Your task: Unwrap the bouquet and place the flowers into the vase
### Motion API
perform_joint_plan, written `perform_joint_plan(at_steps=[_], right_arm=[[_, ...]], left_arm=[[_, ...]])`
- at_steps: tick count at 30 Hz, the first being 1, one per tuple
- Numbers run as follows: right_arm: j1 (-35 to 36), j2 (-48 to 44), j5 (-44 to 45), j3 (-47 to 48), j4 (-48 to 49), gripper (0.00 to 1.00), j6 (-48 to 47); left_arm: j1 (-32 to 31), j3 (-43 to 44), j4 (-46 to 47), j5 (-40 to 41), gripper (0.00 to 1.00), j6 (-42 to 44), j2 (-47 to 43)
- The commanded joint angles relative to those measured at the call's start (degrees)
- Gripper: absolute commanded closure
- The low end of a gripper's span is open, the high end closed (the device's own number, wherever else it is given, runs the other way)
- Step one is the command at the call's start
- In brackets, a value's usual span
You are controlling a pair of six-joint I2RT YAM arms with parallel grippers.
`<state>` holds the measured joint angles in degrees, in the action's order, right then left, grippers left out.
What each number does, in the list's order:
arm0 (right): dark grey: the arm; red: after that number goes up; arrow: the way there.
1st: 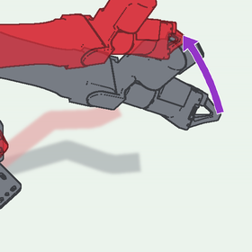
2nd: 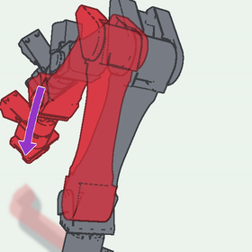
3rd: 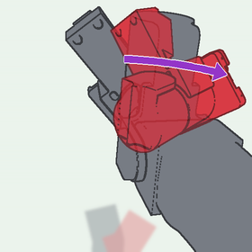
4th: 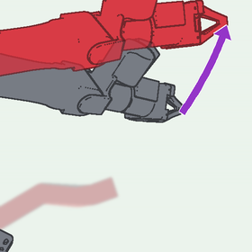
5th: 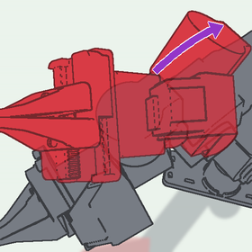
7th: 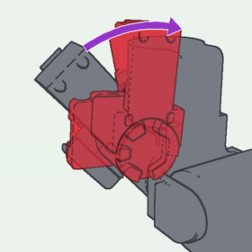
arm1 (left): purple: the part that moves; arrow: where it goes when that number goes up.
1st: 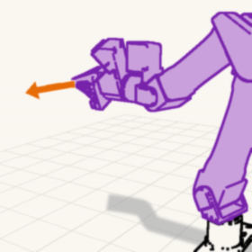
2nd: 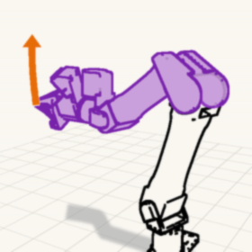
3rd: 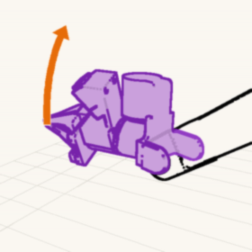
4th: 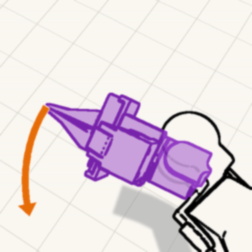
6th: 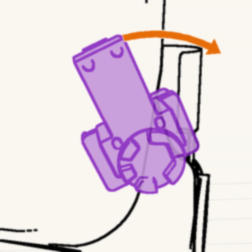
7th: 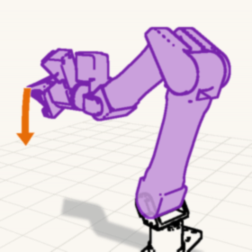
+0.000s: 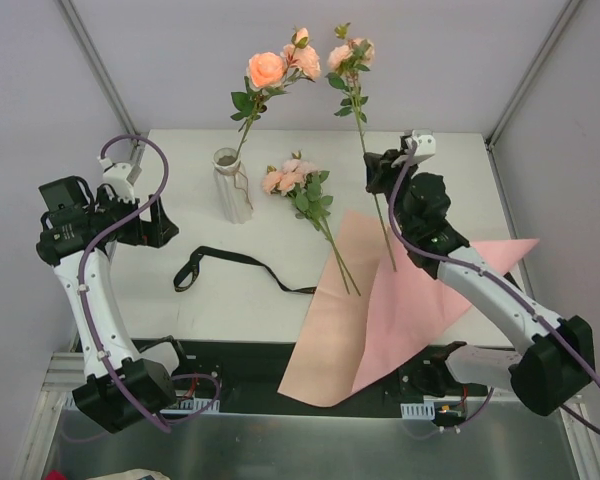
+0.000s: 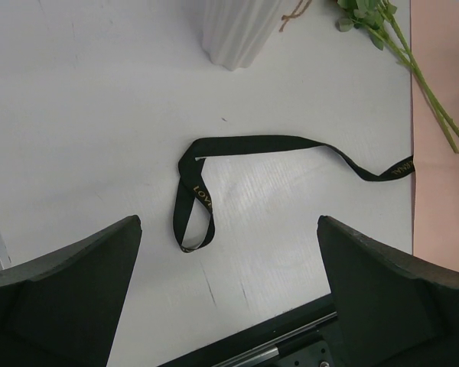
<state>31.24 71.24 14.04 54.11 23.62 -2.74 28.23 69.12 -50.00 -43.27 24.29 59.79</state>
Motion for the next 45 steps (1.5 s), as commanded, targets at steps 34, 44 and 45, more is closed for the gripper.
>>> perform_joint_plan(at_steps=[34,44,45], right_arm=[[7.16,37.38,-34.52,31.23,-35.92,0.37,-7.18],[10.76,48.28,-29.78,36.77,-37.59,0.32,-9.38],[11.29,48.9,-29.08,37.29,-37.59,0.32,-9.56]], left_arm=[[2.97,1.63,0.43,-2.18,0.01,-2.85,0.85],[3.15,0.84,0.51,-2.44,0.01,-1.71,1.65],[3.15,0.75,0.43,-2.44,0.01,-1.62,1.65]])
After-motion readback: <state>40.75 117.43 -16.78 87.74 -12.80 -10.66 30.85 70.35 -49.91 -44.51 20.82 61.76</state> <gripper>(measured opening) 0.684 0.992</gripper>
